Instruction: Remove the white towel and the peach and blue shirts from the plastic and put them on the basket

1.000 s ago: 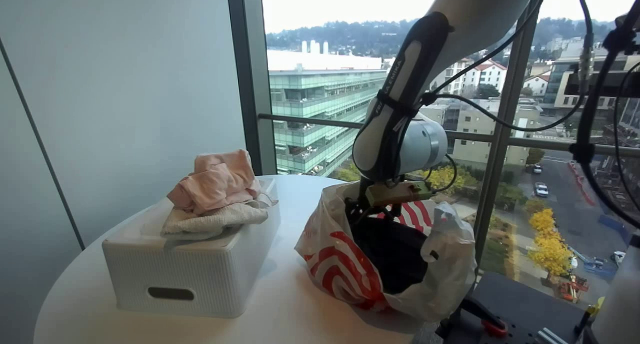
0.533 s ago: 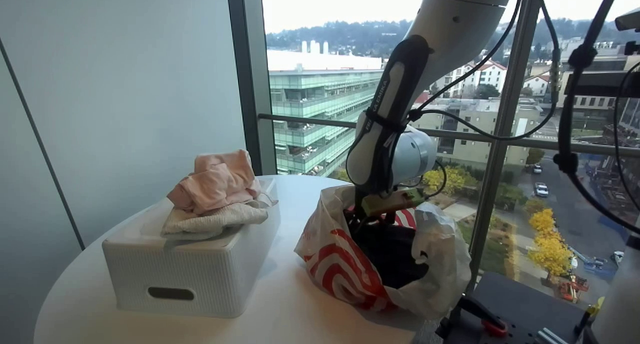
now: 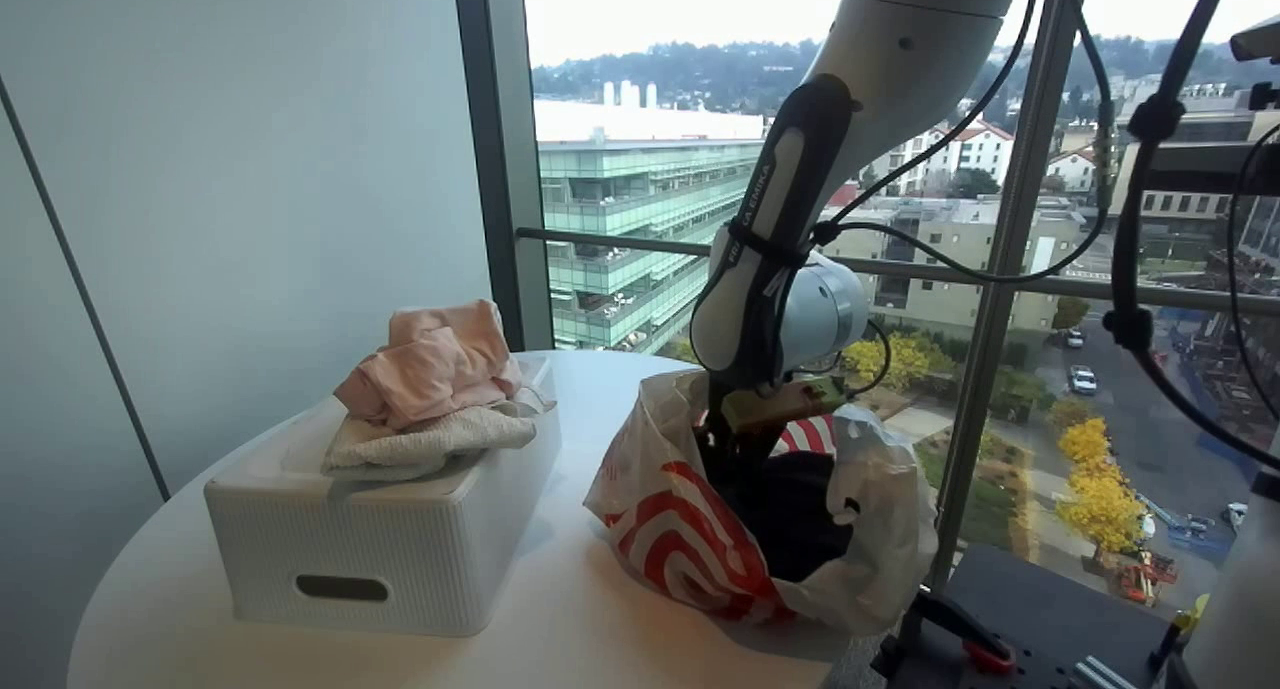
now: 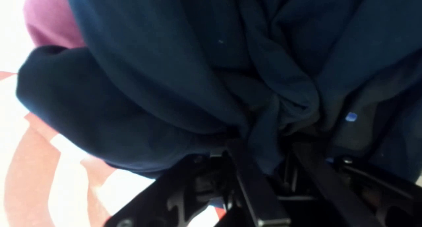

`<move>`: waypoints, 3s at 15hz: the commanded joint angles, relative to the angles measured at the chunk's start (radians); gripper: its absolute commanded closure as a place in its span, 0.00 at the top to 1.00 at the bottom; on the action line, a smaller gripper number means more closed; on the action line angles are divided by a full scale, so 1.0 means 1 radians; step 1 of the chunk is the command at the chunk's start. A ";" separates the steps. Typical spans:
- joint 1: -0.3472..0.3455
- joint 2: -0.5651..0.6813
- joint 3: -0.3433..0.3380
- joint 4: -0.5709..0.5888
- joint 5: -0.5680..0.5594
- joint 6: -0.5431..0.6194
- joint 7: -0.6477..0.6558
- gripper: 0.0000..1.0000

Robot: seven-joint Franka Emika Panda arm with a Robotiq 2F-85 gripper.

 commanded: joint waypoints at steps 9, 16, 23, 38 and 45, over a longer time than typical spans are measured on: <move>0.165 -0.202 -0.204 -0.085 -0.235 -0.012 0.284 0.11; 0.086 -0.462 -0.018 -0.125 -0.177 -0.423 0.318 0.11; 0.063 -0.619 0.068 -0.045 0.158 -0.834 0.171 0.11; -0.029 -0.837 0.070 -0.060 0.256 -0.844 0.097 0.12; -0.026 -0.956 0.148 -0.070 0.224 -0.827 0.131 0.12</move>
